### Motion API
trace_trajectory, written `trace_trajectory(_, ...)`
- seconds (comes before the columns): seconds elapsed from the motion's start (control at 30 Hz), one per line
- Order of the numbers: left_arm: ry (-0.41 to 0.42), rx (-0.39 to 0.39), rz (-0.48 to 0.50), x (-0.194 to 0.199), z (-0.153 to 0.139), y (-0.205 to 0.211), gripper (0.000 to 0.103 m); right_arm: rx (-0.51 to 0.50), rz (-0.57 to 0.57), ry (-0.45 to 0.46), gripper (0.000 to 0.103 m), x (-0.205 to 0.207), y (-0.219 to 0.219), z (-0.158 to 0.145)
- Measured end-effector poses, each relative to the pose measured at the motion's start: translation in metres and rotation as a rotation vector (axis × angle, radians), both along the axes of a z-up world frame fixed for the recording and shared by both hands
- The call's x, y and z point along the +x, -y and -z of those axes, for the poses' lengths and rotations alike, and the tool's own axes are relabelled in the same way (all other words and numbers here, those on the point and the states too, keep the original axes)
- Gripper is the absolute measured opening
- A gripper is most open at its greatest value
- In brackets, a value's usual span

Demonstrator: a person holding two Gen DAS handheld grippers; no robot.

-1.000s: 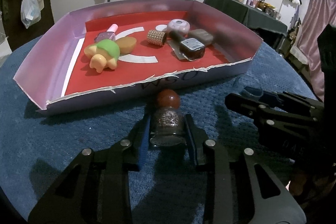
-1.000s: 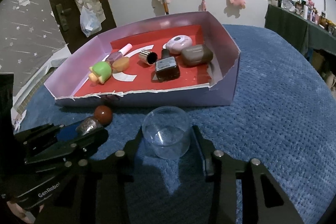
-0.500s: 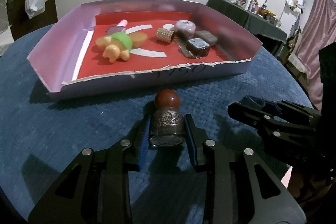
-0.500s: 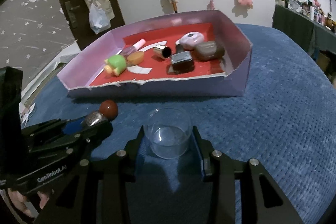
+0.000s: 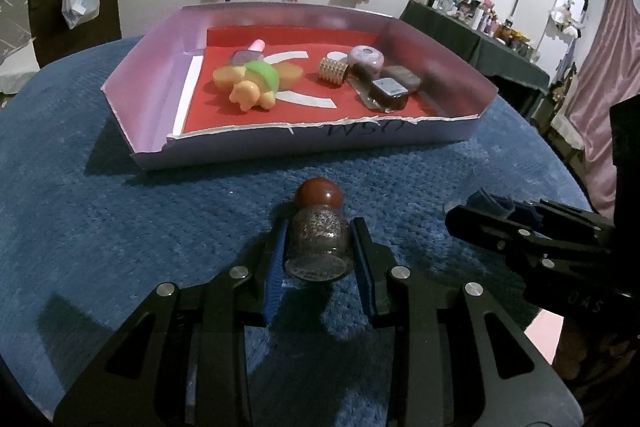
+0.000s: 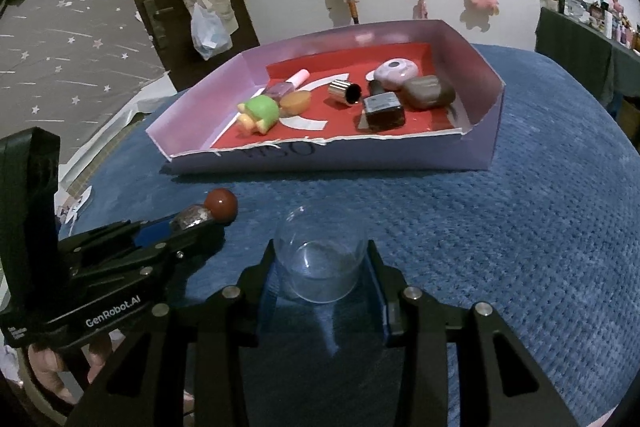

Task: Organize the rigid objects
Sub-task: 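Grasp the brown-lidded glass jar with the left tool while the right tool grasps the clear cup, then carry the glass jar and clear cup with both tools into the pink box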

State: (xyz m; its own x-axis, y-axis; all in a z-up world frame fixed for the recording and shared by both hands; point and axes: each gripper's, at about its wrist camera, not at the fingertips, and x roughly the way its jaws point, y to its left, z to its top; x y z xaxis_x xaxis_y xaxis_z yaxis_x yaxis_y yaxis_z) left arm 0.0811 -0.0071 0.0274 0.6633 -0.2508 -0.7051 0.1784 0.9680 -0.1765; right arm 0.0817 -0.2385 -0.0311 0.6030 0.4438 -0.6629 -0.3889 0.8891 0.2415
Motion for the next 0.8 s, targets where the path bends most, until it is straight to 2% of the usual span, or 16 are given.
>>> trace_trajectory(0.33, 0.042, -0.035, 0.027, -0.011, -0.017, -0.002, 0.029, 0.02, -0.048, 0.012, 0.041, -0.007, -0.007, -0.014)
trace_trajectory(0.8, 0.119, -0.044, 0.044, -0.01, -0.047, -0.004, 0.029, 0.087, -0.083, 0.032, 0.041, 0.001, 0.0, -0.043)
